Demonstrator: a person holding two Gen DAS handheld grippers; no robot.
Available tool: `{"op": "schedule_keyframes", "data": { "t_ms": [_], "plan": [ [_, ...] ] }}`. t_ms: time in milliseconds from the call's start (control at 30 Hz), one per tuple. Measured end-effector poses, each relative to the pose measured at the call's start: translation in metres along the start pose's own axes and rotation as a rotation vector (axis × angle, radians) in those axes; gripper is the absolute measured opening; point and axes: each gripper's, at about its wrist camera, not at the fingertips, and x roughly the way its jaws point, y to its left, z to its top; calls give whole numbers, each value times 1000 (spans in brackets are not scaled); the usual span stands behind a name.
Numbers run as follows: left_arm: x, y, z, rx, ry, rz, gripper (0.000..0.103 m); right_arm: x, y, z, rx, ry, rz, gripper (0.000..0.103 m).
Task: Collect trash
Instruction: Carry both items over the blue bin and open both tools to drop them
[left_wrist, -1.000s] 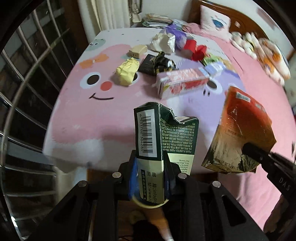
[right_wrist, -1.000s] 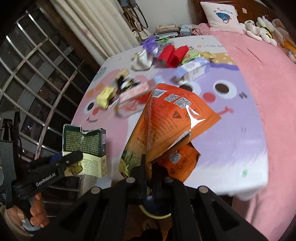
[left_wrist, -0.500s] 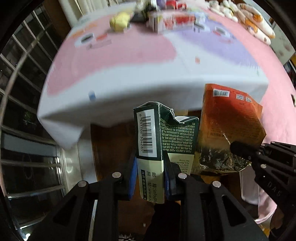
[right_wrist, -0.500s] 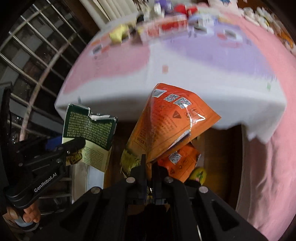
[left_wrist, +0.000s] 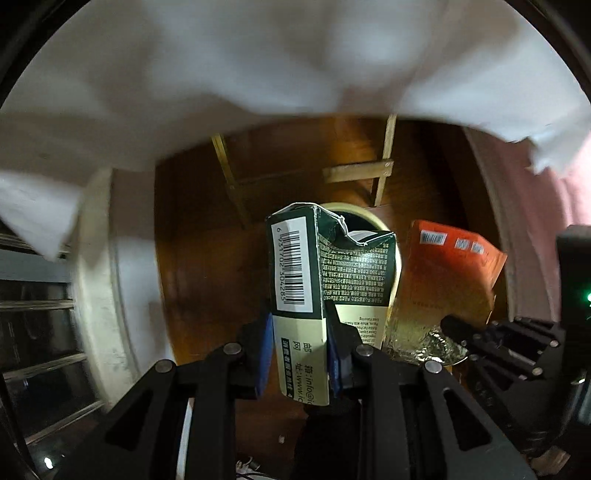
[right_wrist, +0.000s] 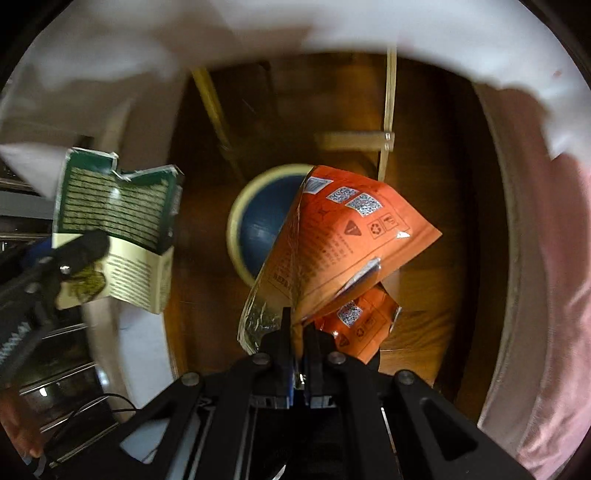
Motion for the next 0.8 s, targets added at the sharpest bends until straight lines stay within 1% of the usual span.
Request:
{"op": "schedule_keyframes", "data": {
  "t_ms": [67, 100, 267, 333, 433, 467, 533, 567, 600, 633, 700, 800],
  "plan": [
    [28, -4, 1, -6, 3, 1, 23, 35, -7, 7, -4, 7, -5, 3],
    [50, -6, 0, -10, 7, 4, 23, 48, -10, 8, -7, 8, -6, 3],
    [127, -19, 3, -30, 40, 15, 24, 115, -23, 18, -23, 33, -24, 4],
    [148, -23, 5, -26, 39, 21, 24, 137, -30, 24, -26, 38, -21, 5],
    [170, -26, 10, -23, 28, 33, 27, 153, -34, 27, -21, 39, -14, 6],
    [174, -25, 11, -27, 26, 30, 35, 157, -34, 28, -15, 41, -6, 8],
    [179, -24, 15, -39, 21, 27, 64, 162, -34, 30, 1, 37, 5, 16],
    [179, -22, 16, -49, 11, 29, 70, 163, -34, 31, 8, 35, 14, 19],
    [176, -18, 19, -58, 6, 34, 80, 164, -34, 34, 13, 34, 13, 28],
    [176, -16, 20, -65, 6, 35, 87, 164, -34, 37, 16, 31, 12, 40],
    [174, -11, 24, -73, 8, 40, 89, 163, -36, 45, 22, 18, 24, 46],
    [168, -7, 27, -77, 1, 54, 89, 157, -36, 50, 30, 12, 32, 46]
  ]
}}
